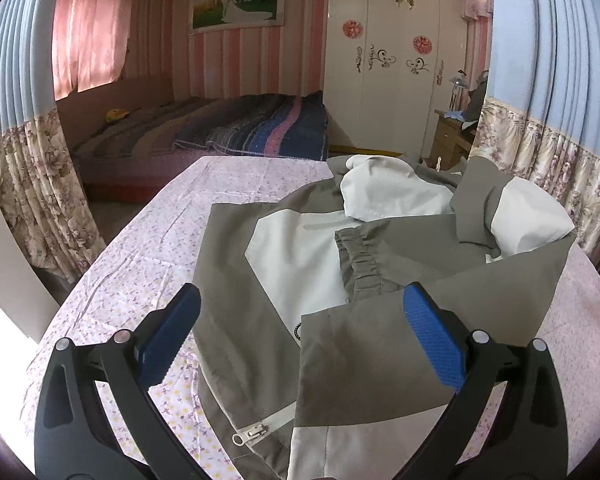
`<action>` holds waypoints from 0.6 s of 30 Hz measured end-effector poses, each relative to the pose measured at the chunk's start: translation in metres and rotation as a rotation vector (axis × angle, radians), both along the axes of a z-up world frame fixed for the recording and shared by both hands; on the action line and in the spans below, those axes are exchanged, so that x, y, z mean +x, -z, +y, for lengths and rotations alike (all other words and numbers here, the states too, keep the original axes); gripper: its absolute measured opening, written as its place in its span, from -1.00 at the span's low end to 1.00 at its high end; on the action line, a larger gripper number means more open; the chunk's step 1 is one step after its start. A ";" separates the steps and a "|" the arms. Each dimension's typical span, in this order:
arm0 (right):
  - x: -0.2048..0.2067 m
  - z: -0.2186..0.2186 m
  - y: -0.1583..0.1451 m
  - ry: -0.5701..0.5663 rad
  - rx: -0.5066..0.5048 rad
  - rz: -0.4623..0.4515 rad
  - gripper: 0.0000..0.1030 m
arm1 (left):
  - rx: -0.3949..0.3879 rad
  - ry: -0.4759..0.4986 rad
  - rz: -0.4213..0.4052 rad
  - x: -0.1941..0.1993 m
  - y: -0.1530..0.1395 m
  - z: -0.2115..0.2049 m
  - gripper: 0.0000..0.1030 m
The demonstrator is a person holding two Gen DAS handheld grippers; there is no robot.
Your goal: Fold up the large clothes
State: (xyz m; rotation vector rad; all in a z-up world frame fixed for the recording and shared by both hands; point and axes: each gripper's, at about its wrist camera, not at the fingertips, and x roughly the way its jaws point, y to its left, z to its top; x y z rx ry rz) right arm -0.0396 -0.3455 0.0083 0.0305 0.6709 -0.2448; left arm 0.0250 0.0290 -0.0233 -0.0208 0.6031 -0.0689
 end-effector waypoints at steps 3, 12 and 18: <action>0.001 0.001 0.002 -0.003 -0.001 0.005 0.97 | 0.003 0.004 -0.004 0.000 -0.001 -0.001 0.94; 0.005 0.002 0.009 -0.015 0.017 0.018 0.97 | 0.006 -0.006 0.001 0.000 0.002 0.002 0.94; 0.013 0.009 0.020 -0.056 0.053 0.029 0.97 | 0.005 -0.010 0.007 0.002 0.006 0.006 0.94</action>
